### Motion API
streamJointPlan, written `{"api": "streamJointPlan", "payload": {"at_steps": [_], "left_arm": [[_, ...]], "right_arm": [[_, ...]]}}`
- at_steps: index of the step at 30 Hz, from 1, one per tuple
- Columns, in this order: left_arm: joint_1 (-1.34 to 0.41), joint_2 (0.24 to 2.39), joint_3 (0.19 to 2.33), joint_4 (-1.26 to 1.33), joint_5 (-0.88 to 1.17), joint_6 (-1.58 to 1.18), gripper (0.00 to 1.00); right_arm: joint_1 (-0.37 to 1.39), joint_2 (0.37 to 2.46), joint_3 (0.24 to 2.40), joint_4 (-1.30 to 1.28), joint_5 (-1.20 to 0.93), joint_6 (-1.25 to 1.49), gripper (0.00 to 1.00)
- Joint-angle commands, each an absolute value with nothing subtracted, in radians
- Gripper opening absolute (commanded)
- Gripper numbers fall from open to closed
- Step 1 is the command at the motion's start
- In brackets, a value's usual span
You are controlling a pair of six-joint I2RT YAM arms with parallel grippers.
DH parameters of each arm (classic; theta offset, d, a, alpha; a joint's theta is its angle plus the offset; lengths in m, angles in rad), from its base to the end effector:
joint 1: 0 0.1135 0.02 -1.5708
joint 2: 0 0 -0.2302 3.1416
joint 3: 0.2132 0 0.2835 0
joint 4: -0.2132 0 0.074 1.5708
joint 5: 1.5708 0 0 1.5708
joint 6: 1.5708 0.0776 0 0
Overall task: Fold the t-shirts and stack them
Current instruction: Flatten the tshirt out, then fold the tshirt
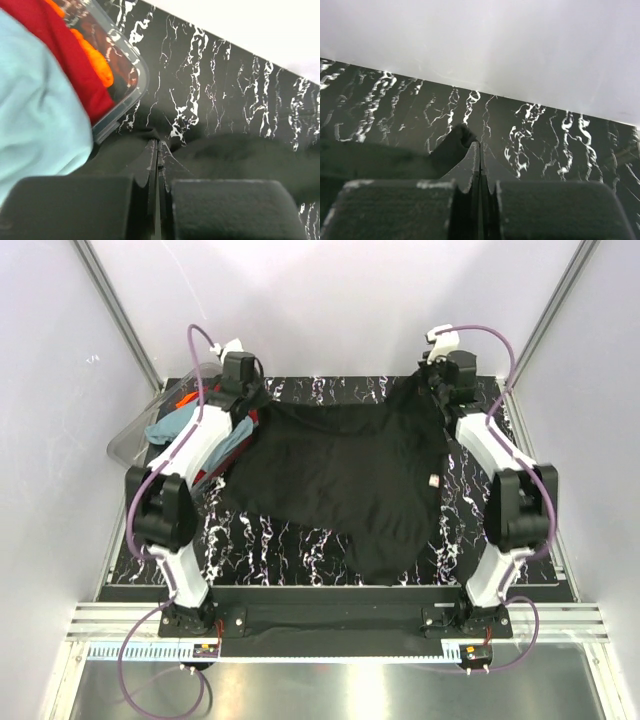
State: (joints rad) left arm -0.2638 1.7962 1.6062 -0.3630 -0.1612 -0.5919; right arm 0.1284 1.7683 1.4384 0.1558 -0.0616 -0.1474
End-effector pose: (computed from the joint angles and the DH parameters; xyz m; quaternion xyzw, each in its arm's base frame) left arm 0.4696 -0.1139 0.2654 -0.1809 0.8524 -0.1375 0.4710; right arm 0.4912 0.0682 0.2800 -0.1248 0.7556 0.0175 0.6428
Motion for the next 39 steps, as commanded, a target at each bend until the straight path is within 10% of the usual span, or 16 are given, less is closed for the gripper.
{"api": "streamJointPlan", "payload": {"at_steps": [1, 10, 25, 39], "left_arm": [[-0.242, 1.871, 1.715, -0.253, -0.138, -0.586, 0.0], [-0.178, 1.997, 1.795, -0.247, -0.066, -0.555, 0.0], [-0.161, 1.873, 1.563, -0.186, -0.006, -0.489, 0.0], [-0.221, 1.798, 1.371, -0.146, 0.04, -0.523, 0.0]], "right_arm": [[0.114, 1.883, 1.517, 0.333, -0.12, -0.176, 0.0], [0.11, 1.993, 1.628, 0.269, -0.043, -0.083, 0.0], [0.11, 1.612, 1.118, 0.175, 0.072, 0.19, 0.0], [0.109, 1.818, 1.075, -0.078, -0.028, 0.679, 0.0]]}}
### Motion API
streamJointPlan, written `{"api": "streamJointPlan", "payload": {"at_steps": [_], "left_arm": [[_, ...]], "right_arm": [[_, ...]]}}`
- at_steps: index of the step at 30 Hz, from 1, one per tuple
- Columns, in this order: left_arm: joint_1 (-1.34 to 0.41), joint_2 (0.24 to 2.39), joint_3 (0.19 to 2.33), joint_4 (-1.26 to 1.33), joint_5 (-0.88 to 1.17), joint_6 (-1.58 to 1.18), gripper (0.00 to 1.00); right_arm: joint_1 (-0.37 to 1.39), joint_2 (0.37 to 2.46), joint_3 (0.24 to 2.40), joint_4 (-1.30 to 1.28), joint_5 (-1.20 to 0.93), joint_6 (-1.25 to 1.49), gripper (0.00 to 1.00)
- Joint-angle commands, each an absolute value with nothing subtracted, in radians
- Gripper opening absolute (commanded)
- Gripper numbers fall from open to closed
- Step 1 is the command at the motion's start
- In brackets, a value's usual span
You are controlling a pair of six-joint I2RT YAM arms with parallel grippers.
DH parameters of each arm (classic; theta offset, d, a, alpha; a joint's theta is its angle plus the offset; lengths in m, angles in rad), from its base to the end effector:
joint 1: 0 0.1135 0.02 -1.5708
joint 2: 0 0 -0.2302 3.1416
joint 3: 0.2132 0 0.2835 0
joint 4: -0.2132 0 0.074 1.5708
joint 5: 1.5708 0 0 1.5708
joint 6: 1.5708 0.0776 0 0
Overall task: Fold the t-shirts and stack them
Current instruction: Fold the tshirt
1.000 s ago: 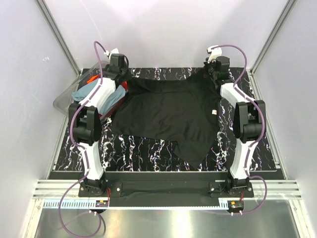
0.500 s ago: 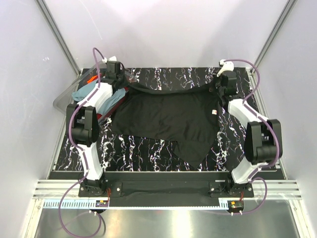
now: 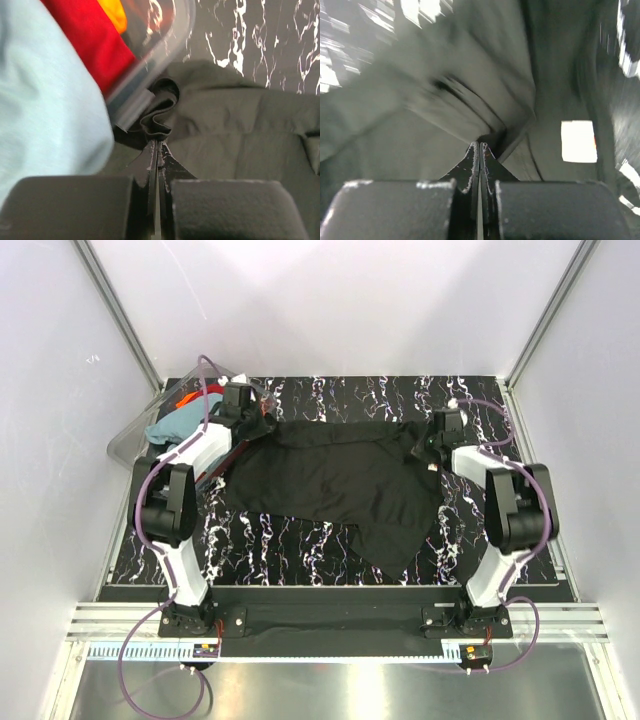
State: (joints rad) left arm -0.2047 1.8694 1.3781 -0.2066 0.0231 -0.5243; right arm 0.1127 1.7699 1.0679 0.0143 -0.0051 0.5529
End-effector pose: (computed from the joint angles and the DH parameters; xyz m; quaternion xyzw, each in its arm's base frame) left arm 0.4662 -0.0986 0.1583 -0.1394 0.8954 -0.1605 0.3912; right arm 0.4302 0.0491 0.1098 0.1963 0.8825 0.1418 0.4031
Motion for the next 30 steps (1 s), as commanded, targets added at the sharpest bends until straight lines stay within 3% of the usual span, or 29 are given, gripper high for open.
{"api": "streamJointPlan", "payload": {"at_steps": [1, 6, 11, 22, 30], "left_arm": [[-0.228, 1.793, 1.374, -0.149, 0.034, -0.514, 0.0], [-0.334, 1.786, 1.413, -0.235, -0.19, -0.416, 0.0], [-0.337, 1.795, 1.388, -0.242, -0.186, -0.485, 0.0], [-0.399, 1.868, 1.431, -0.241, -0.129, -0.62, 0.0], [-0.402, 1.996, 1.548, -0.201, -0.137, -0.565, 0.0]], "right_arm": [[0.11, 1.845, 1.08, -0.087, -0.028, 0.686, 0.0], [0.109, 1.916, 1.164, -0.201, 0.0, 0.693, 0.0], [0.091, 1.963, 1.247, -0.351, 0.067, 0.64, 0.0], [-0.123, 1.901, 1.262, -0.495, 0.112, 0.496, 0.0], [-0.126, 1.928, 1.399, -0.515, 0.066, 0.388, 0.0]]}}
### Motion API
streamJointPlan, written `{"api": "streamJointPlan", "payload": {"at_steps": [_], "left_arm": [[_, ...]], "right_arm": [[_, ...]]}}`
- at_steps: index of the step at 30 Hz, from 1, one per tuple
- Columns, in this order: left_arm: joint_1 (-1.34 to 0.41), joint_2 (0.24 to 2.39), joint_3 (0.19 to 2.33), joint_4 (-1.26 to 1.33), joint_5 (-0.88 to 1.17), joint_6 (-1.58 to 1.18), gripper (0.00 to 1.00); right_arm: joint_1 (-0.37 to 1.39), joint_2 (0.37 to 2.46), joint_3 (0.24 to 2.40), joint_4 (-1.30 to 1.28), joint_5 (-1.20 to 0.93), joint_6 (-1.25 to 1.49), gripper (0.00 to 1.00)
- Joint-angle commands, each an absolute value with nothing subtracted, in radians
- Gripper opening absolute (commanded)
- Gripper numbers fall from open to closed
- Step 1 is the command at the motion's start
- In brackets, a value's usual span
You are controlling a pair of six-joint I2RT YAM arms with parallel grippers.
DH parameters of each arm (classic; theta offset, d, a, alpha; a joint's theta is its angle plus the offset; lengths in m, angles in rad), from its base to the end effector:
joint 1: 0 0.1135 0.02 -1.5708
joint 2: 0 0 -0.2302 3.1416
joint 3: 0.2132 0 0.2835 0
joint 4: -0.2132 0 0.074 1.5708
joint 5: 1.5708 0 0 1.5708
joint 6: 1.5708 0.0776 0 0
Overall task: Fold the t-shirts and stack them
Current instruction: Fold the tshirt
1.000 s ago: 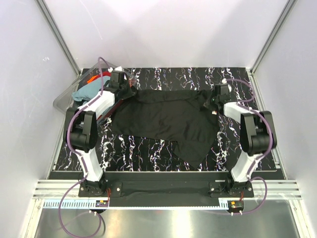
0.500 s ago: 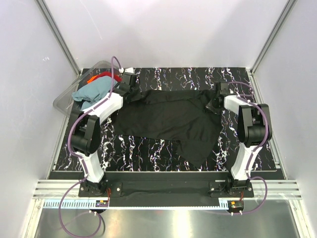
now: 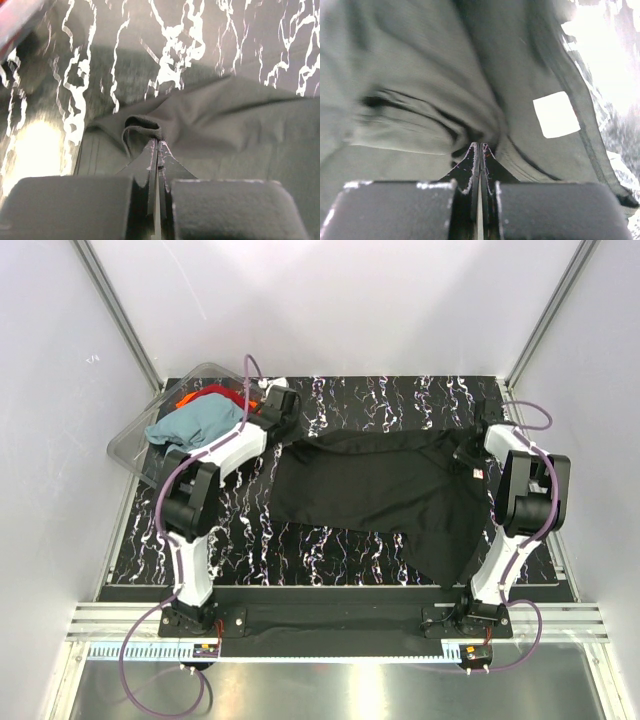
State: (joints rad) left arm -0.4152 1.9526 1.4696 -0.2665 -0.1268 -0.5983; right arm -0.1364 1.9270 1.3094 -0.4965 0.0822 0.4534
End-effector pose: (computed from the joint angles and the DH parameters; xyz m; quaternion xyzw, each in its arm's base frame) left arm 0.4519 -0.1885 0.1487 -0.1088 0.9089 -0.1426 0.3765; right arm 0.4228 -0.0645 0.0819 0.2918 0.9285 -0.0038 0.2297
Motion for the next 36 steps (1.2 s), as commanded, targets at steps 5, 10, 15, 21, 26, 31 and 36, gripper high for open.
{"api": "streamJointPlan", "payload": {"at_steps": [5, 10, 15, 21, 26, 31, 36], "left_arm": [[-0.384, 2.046, 1.695, -0.147, -0.107, -0.451, 0.0], [-0.359, 2.132, 1.868, -0.098, -0.072, -0.387, 0.0], [-0.316, 2.25, 1.962, -0.059, -0.006, -0.416, 0.0], [-0.29, 2.351, 2.045, -0.035, 0.057, -0.416, 0.0], [-0.278, 2.381, 2.065, -0.035, 0.052, -0.414, 0.0], [-0.273, 2.359, 2.04, -0.06, 0.051, -0.407, 0.0], [-0.265, 2.309, 1.965, -0.074, 0.066, -0.431, 0.0]], "right_arm": [[-0.126, 1.911, 1.544, -0.566, 0.106, 0.371, 0.0], [-0.126, 1.951, 1.689, -0.56, 0.048, 0.376, 0.0], [-0.126, 2.072, 1.813, -0.439, 0.002, 0.359, 0.0], [-0.126, 2.146, 1.868, -0.313, -0.051, 0.293, 0.0], [-0.126, 2.158, 1.855, -0.232, -0.055, 0.218, 0.0], [-0.127, 2.134, 1.824, -0.18, -0.063, 0.144, 0.0], [-0.126, 2.028, 1.738, -0.152, -0.071, 0.083, 0.0]]}}
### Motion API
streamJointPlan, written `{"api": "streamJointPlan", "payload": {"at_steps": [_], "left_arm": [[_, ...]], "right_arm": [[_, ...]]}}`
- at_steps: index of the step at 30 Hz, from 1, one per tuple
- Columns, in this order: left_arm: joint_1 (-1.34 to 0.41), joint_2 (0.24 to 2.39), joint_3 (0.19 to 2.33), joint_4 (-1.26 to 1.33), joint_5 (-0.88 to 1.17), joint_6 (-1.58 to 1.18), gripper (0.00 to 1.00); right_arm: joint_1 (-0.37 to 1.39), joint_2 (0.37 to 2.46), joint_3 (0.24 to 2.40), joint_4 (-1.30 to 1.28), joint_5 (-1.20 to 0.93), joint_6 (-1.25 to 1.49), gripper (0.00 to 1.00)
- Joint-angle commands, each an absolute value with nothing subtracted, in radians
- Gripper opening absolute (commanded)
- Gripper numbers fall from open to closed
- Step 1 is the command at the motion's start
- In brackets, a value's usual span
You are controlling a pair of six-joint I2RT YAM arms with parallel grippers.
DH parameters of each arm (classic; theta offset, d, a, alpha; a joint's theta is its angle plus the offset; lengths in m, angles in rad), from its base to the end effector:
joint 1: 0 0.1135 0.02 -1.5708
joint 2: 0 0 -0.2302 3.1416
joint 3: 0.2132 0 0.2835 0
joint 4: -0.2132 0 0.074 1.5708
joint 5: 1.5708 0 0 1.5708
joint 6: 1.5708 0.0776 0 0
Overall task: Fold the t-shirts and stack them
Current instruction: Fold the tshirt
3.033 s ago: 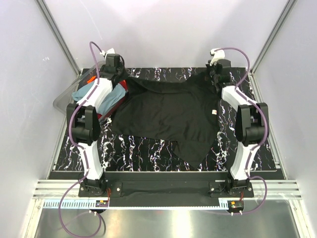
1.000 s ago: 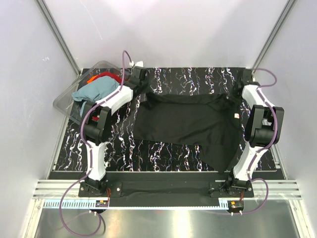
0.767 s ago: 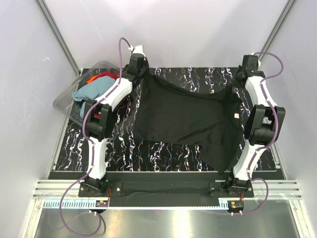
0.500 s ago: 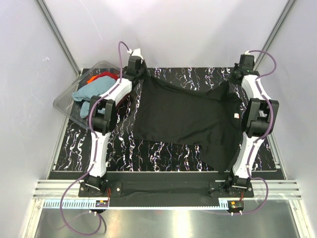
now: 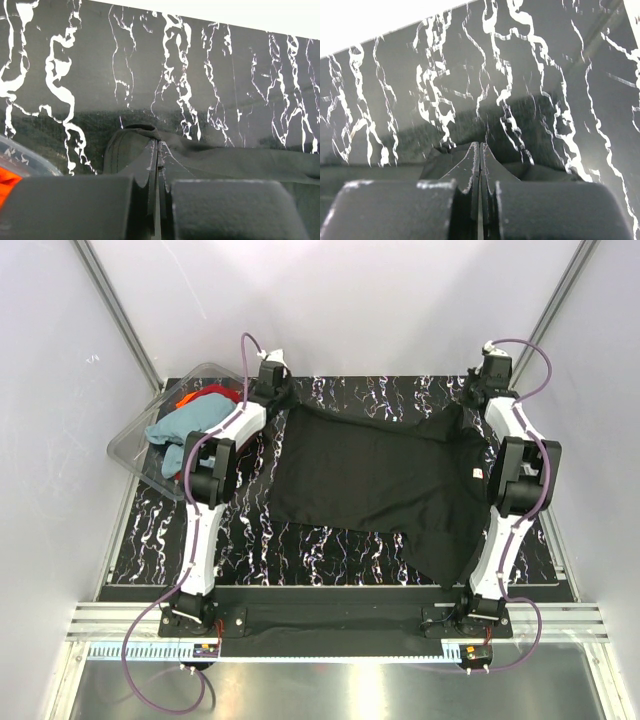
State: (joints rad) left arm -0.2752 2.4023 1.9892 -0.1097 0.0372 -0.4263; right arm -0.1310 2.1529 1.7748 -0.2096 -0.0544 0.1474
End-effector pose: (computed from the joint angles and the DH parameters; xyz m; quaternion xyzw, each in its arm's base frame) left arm 0.5759 -0.1656 0.1366 -0.0561 0.8639 -0.1870 0.4643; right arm 0.5481 -0.0680 0.1753 0.1096 0.8745 0.0278 0.4716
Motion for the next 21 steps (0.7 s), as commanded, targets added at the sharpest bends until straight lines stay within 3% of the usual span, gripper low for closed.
{"api": "streamJointPlan", "payload": {"at_steps": [1, 12, 21], "left_arm": [[-0.265, 2.287, 1.95, -0.074, 0.083, -0.433, 0.0], [-0.267, 2.154, 1.754, -0.14, 0.095, -0.419, 0.0], [-0.268, 2.045, 1.556, -0.143, 0.09, -0.46, 0.0]], "right_arm": [[-0.126, 2.007, 1.683, -0.152, -0.063, 0.097, 0.0], [-0.126, 1.728, 1.364, -0.193, -0.046, 0.265, 0.0], [-0.127, 1.652, 1.197, -0.273, 0.02, 0.362, 0.0]]}}
